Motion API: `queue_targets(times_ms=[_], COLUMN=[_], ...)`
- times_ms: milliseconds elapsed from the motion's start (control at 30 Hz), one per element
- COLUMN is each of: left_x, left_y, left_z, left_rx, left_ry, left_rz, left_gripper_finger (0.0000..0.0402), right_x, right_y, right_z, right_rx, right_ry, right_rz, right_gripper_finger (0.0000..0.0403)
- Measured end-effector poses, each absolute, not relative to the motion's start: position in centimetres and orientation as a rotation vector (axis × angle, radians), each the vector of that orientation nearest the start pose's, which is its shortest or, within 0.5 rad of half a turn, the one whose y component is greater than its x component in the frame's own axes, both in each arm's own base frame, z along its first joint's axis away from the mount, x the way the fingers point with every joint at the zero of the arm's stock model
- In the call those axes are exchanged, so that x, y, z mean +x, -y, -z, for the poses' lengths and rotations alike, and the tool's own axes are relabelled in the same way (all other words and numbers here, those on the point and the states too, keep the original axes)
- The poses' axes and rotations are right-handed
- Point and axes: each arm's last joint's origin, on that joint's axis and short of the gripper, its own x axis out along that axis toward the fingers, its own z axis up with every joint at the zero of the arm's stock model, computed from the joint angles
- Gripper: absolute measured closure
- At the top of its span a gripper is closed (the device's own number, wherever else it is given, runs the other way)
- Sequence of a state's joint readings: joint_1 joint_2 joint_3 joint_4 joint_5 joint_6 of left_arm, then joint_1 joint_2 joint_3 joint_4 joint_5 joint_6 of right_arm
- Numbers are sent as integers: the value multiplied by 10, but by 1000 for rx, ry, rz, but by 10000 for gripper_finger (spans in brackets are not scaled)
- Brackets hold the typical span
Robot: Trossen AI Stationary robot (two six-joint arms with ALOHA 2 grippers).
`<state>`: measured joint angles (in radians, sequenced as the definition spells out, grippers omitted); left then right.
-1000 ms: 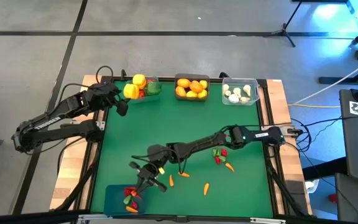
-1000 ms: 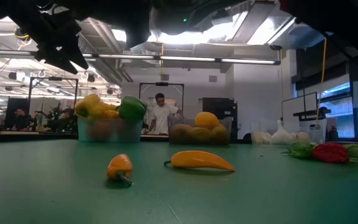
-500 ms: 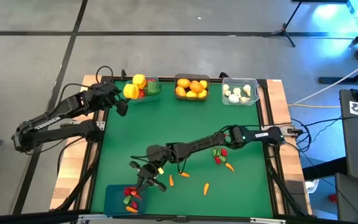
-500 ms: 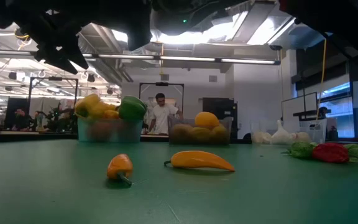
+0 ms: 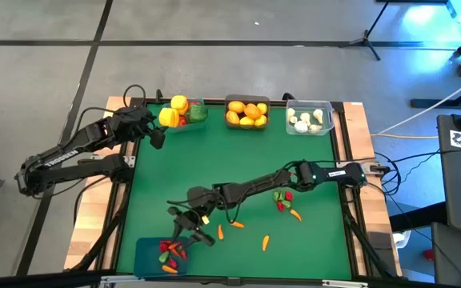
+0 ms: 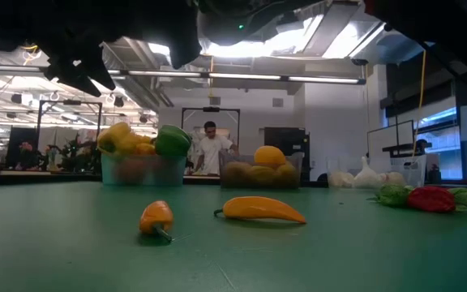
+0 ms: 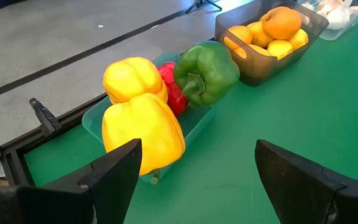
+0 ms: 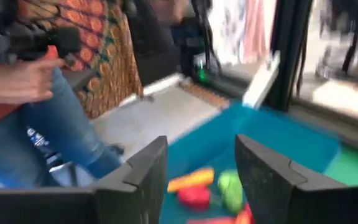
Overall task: Sort produce into baskets
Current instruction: Put the red chili pepper into the dark blue bin
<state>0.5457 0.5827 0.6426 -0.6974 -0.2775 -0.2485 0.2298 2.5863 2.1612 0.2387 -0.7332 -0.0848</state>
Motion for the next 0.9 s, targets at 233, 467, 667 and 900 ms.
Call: queue_targets(times_ms=[233, 467, 667, 900], left_x=[96, 96, 96, 95], left_y=[-68, -68, -68, -67], left_z=[-266, -266, -266, -267], left_rx=[-304, -302, -294, -277], left_ry=[-555, -556, -560, -559], left_rz=[-869, -869, -866, -861], left_gripper_finger=[93, 93, 93, 93], right_x=[560, 543, 499, 448], right_y=[-117, -92, -77, -57], right_z=[-183, -190, -222, -256], right_rx=[85, 78, -143, -124], right_ry=[-390, -664, -996, -1345], right_rz=[-811, -659, -520, -365], right_gripper_finger=[216, 232, 245, 253])
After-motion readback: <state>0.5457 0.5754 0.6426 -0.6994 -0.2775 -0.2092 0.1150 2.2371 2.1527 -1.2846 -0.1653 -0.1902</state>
